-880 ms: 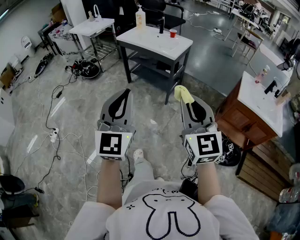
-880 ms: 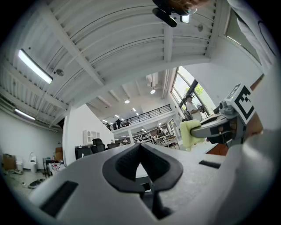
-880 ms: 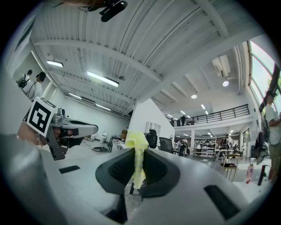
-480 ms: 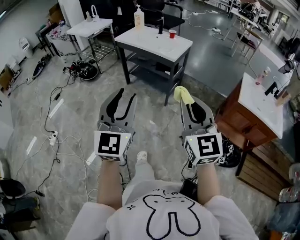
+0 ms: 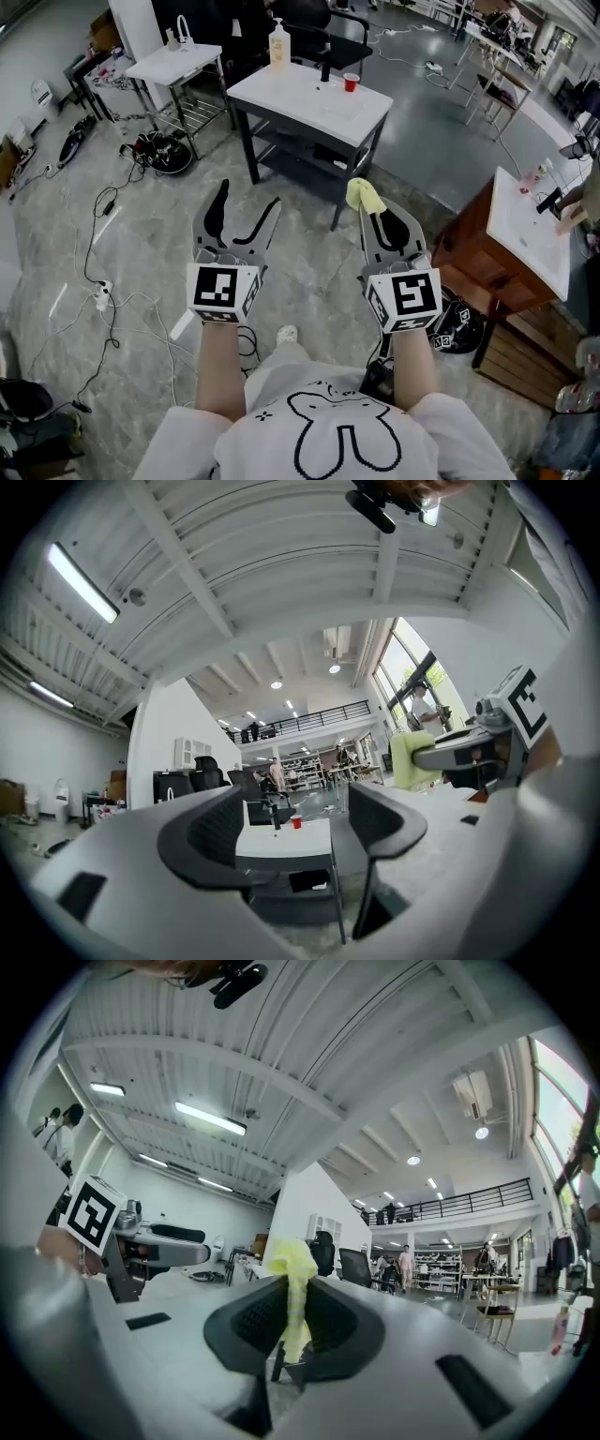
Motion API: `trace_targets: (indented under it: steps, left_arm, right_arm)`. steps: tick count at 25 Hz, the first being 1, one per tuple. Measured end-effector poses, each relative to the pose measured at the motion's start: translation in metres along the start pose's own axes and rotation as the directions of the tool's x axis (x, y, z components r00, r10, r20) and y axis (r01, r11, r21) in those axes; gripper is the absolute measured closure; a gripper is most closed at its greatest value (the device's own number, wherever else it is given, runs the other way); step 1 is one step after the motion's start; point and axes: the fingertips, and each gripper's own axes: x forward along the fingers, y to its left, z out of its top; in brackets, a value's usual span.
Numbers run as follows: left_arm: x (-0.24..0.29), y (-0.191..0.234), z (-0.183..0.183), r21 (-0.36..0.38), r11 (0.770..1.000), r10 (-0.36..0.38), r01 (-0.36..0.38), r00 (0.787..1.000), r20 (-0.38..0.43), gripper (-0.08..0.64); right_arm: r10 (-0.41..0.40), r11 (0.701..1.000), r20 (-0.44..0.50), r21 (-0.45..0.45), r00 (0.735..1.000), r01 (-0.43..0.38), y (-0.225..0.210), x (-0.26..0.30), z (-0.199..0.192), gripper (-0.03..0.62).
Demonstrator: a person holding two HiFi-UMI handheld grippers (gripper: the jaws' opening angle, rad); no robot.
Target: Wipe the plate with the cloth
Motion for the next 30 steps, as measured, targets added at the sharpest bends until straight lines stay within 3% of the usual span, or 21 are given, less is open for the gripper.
trace_targets:
  steps: [12,20,30]
  left_arm:
    - [0.103,0.097,-0.029,-0.024,0.998,-0.053,0.053,0.998,0.017,0.216]
    - [0.141,0.128,-0.046,-0.02,0.998,-0.065,0.066,0.998,0.014,0.218]
    - [0.199,0.17,-0.068,-0.02,0.999,-0.031,0.031,1.0,0.008,0.216]
  right_arm:
    - [-0.064,0.998,-0.04,-0.001,0.997,0.064,-0.013,0.131,-0.014,0.541]
    - [-0.092,0.996,-0.059,0.0,0.994,0.093,-0.027,0.176,-0.028,0.541]
    - [-0.089,0.996,-0.057,0.005,0.994,0.09,-0.057,0.251,-0.045,0.541]
